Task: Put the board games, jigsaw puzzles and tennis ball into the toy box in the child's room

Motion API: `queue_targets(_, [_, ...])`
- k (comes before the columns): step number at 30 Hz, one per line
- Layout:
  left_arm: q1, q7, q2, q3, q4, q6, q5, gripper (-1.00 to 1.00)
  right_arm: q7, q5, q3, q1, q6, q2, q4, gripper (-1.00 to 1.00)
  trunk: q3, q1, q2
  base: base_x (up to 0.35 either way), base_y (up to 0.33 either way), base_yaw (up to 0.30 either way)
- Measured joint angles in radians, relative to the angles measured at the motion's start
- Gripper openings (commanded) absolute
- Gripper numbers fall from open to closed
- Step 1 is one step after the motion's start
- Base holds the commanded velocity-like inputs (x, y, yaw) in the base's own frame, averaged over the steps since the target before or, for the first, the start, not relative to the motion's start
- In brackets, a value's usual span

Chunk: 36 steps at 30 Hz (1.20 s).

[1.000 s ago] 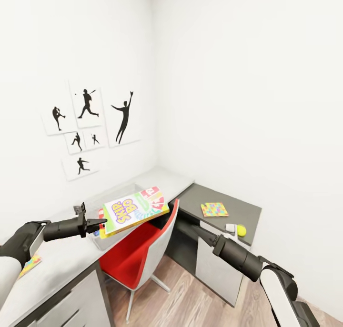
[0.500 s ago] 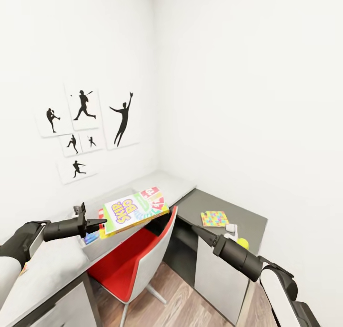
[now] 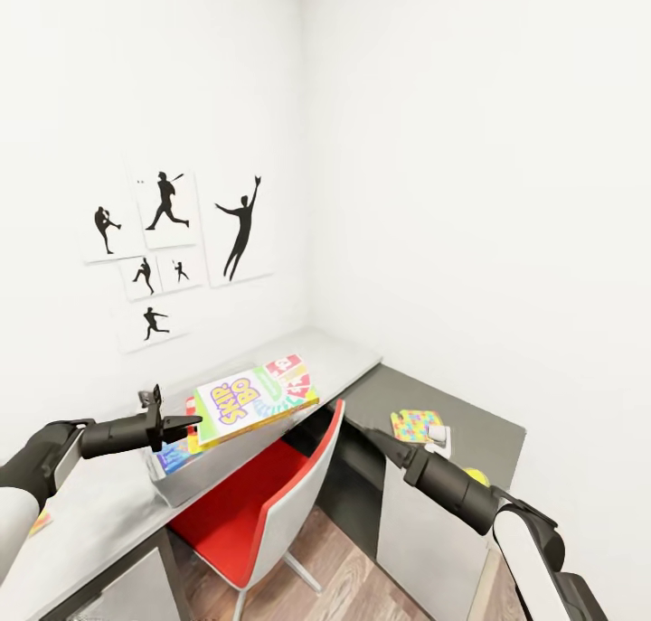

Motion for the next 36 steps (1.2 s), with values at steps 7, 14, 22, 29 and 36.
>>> queue_targets(7, [0.001, -0.002, 0.001, 0.009, 0.001, 0.000, 0.001, -1.00, 0.000, 0.000, 0.000, 0.000, 0.000, 0.000, 0.000, 1.00, 0.001, 0.000, 0.000, 0.002, -0.001, 0.029])
queue_targets(14, [0.003, 0.002, 0.001, 0.060, 0.002, -0.001, 0.000, -1.00, 0.000, 0.000, 0.000, 0.000, 0.000, 0.000, 0.000, 1.00, 0.001, 0.000, 0.000, 0.103, -0.092, 0.002])
queue_targets(22, [0.003, 0.014, 0.002, 0.071, 0.005, -0.001, -0.002, -1.00, 0.000, 0.001, 0.000, 0.000, 0.000, 0.000, 0.000, 1.00, 0.001, 0.000, 0.000, 0.097, -0.045, 0.000])
queue_targets(29, [0.003, 0.108, 0.002, 0.141, 0.008, -0.001, -0.005, -1.00, 0.000, 0.000, 0.000, 0.000, 0.000, 0.000, 0.001, 1.00, 0.001, 0.000, 0.000, 0.006, -0.003, 0.000])
queue_targets(36, [0.003, 0.332, 0.001, 0.276, 0.007, 0.002, -0.004, -1.00, -0.001, 0.001, 0.000, 0.000, 0.000, 0.000, 0.001, 1.00, 0.001, 0.000, 0.000, 0.006, 0.000, 0.000])
